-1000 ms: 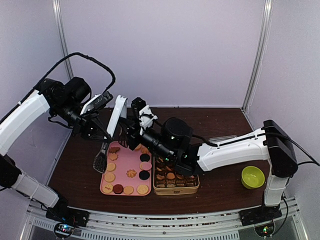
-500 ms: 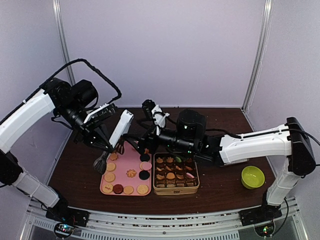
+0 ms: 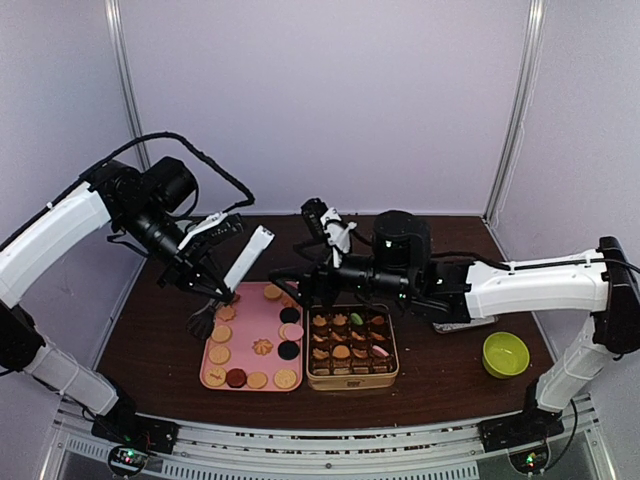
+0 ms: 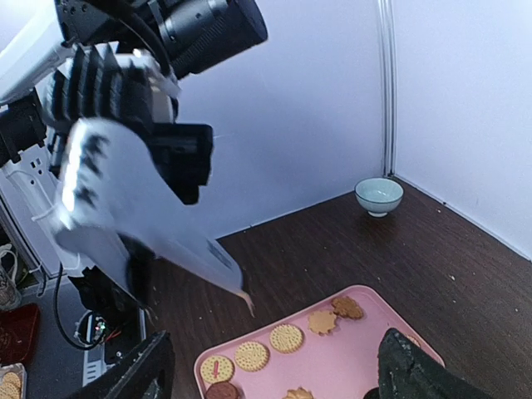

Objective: Pack the cookies
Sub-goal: Pass from the left arm to the right

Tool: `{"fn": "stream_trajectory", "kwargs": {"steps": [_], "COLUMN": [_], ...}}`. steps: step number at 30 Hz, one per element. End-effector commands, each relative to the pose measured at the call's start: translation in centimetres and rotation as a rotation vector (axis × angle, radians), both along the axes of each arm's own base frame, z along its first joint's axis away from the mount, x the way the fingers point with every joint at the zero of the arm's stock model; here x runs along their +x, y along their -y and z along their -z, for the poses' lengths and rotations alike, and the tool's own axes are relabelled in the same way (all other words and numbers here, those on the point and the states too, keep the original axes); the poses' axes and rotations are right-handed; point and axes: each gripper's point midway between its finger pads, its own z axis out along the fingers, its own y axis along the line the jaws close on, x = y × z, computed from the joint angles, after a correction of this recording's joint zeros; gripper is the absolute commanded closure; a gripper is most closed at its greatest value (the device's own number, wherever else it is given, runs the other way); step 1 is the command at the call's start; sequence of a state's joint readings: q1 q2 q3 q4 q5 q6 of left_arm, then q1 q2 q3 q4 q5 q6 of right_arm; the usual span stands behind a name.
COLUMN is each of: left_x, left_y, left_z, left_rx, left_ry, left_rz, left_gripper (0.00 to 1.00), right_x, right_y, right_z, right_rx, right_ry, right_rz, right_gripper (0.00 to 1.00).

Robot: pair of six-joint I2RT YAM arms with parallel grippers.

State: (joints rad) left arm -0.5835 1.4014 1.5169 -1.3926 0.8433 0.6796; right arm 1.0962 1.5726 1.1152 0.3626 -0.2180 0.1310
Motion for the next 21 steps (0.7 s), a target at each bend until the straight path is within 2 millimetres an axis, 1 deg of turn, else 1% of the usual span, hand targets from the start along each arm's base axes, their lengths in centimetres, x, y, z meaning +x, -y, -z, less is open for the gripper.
{"fn": "stream_trajectory", "kwargs": {"steps": [1, 6, 11, 14, 21], "left_x": [1.7, 1.8, 1.9, 1.6, 1.1], "left_y": [0.5, 0.5, 0.6, 0.7, 0.4], "left_z": [0.2, 0.9, 1.1, 1.1, 1.4], "left_rx": [-0.01, -0.002, -0.009, -0.018, -0.014], "left_ry": [0.058, 0.056, 0.062, 0.052, 0.049], "left_rz": [-0.041, -0.034, -0.025, -0.013, 0.003], "left_gripper": [1.0, 1.0, 1.0, 1.0, 1.0], "right_x": [-1.3, -2.0, -2.4, -2.7, -3.2], "right_y": [-2.2, -3.8, -5.3, -6.2, -8.0], "right_z": [-2.2, -2.8, -2.9, -2.9, -2.2], "right_rx": [0.045, 0.076, 0.077, 0.082, 0.055], "right_ry": [0.012, -0.005, -0.029, -0.047, -0.099], "right_rz": [-0.072, -0.133, -0.187, -0.222, -0.301], "right_gripper": [0.15, 0.17, 0.22, 0.27, 0.38]}}
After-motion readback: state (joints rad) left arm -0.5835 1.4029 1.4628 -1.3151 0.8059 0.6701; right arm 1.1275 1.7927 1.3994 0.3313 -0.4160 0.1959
